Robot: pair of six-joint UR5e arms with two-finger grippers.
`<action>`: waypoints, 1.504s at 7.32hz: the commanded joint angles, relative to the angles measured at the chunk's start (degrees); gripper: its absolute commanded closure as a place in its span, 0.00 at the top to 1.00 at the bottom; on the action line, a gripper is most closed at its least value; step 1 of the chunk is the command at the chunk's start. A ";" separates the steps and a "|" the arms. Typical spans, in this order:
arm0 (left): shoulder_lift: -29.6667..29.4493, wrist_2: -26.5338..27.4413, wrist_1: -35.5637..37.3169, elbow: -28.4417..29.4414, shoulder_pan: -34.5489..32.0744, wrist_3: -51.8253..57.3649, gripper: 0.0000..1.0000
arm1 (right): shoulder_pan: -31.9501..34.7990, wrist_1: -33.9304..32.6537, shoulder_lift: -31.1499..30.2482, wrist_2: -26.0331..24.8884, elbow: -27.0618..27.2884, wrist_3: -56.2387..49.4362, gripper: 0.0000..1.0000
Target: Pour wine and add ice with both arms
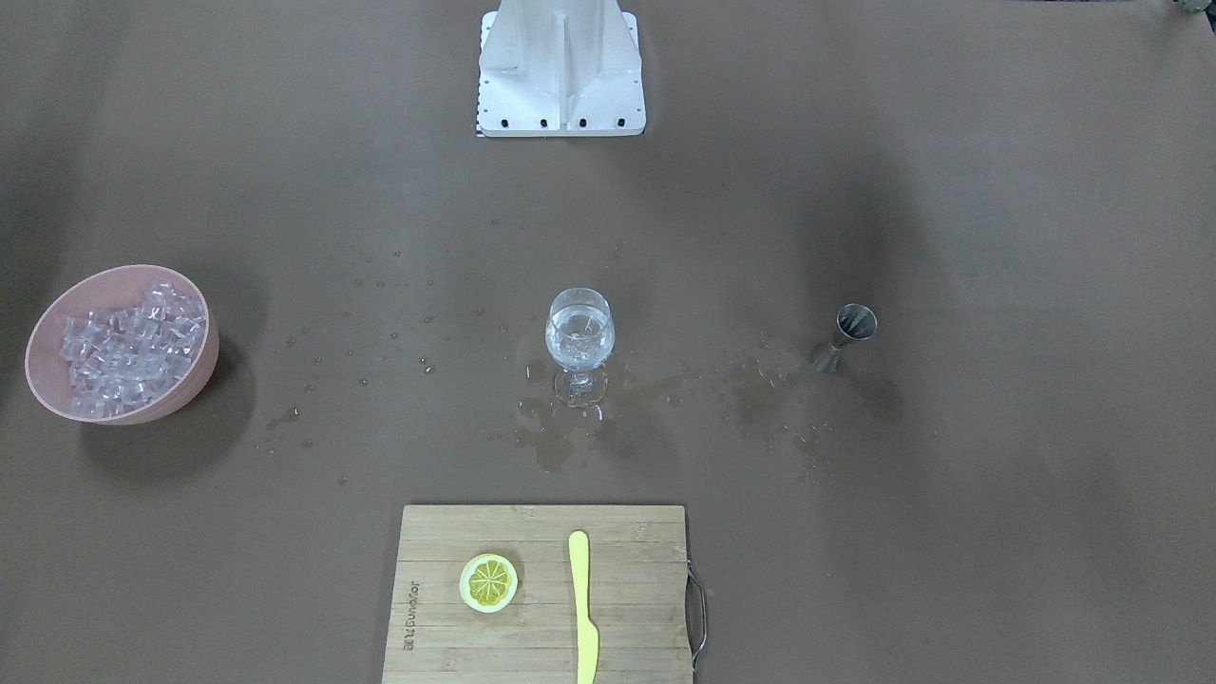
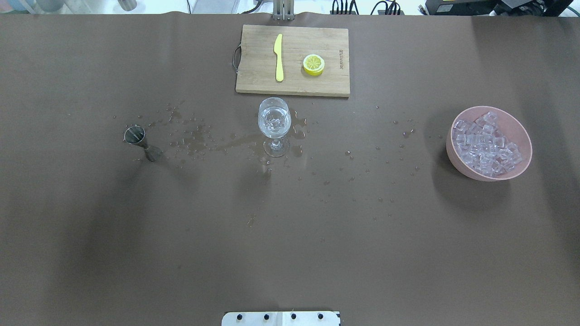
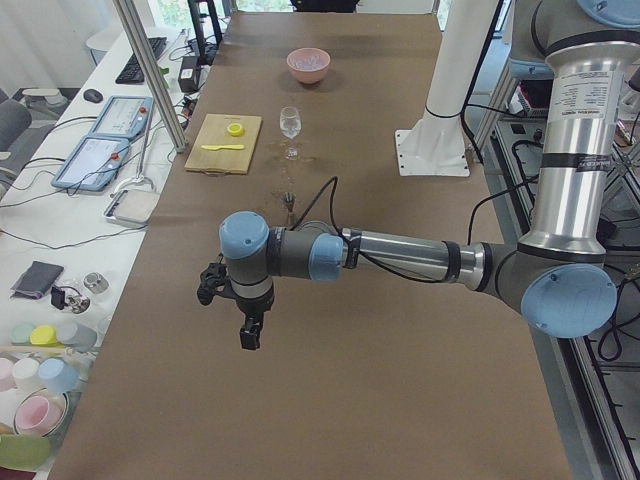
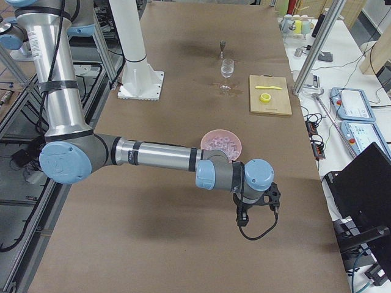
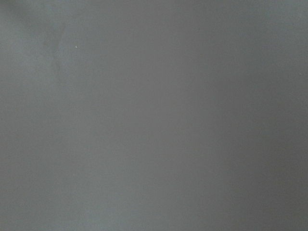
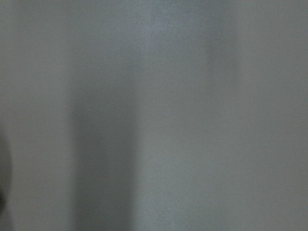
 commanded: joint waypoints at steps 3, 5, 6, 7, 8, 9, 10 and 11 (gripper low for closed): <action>2.74 0.04 0.69 -1.23 -1.73 0.05 0.99 | 0.76 -11.71 -0.33 -1.04 11.93 0.92 1.00; 2.66 0.04 0.69 -1.05 -1.73 0.05 0.99 | 0.68 -12.63 -0.50 -1.05 12.50 0.92 1.00; 2.66 0.04 0.69 -1.05 -1.73 0.05 0.99 | 0.68 -12.63 -0.59 -1.05 12.50 0.92 1.00; 2.66 0.04 0.69 -1.05 -1.73 0.05 0.99 | 0.68 -12.63 -0.59 -1.05 12.50 0.92 1.00; 2.66 0.04 0.69 -1.05 -1.73 0.05 0.99 | 0.68 -12.63 -0.59 -1.05 12.42 0.92 1.00; 2.66 0.04 0.69 -1.05 -1.73 0.05 0.99 | 0.68 -12.63 -0.68 -1.05 12.42 0.92 1.00; 2.66 0.04 0.69 -1.05 -1.64 0.05 0.99 | 0.68 -12.63 -0.68 -1.05 12.42 0.92 1.00; 2.66 0.04 0.69 -1.05 -1.73 -0.03 0.99 | 0.68 -12.63 -0.68 -1.13 12.50 0.92 1.00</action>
